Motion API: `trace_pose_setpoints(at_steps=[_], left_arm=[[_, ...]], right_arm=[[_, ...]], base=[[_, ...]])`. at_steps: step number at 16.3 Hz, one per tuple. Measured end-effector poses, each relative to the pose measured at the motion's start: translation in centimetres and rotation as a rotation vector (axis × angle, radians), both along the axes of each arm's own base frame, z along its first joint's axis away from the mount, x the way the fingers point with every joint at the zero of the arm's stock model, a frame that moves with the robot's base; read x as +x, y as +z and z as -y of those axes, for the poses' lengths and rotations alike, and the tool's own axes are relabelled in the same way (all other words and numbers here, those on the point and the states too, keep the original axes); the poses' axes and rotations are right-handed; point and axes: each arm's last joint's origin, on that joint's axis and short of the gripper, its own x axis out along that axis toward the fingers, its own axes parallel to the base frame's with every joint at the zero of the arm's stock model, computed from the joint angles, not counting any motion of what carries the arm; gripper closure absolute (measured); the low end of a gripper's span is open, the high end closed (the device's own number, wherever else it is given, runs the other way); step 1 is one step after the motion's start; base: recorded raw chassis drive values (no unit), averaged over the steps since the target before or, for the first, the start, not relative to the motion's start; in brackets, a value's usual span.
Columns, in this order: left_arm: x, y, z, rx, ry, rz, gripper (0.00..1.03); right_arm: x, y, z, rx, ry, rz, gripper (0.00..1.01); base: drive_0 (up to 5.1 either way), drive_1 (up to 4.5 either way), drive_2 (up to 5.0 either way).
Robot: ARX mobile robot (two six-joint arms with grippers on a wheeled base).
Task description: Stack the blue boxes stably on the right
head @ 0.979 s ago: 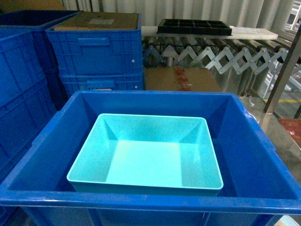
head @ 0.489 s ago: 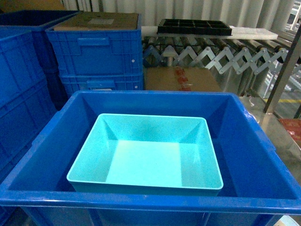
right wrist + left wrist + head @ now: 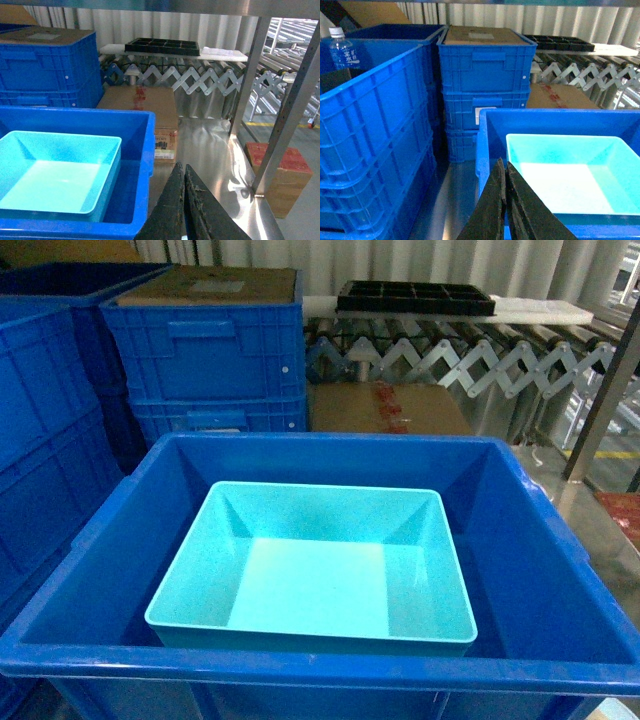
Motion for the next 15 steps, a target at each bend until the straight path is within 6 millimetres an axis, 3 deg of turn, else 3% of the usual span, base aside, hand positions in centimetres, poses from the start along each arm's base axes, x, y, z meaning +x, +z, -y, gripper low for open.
trace_pose_setpoints(at_steps=[4, 12, 15], left_arm=[[0.0, 0.08, 0.01, 0.0, -0.002, 0.008, 1.01], [0.0, 0.08, 0.01, 0.001, -0.002, 0.009, 0.03], [0.0, 0.08, 0.01, 0.0, -0.002, 0.009, 0.05]], right_arm=[[0.0, -0.03, 0.0, 0.0, 0.0, -0.003, 1.0], [0.0, -0.03, 0.0, 0.001, 0.0, -0.003, 0.01], [0.0, -0.03, 0.0, 0.001, 0.0, -0.003, 0.03]], base=[[0.0, 0.0, 0.0], [0.0, 0.0, 0.0], [0.0, 0.0, 0.0]])
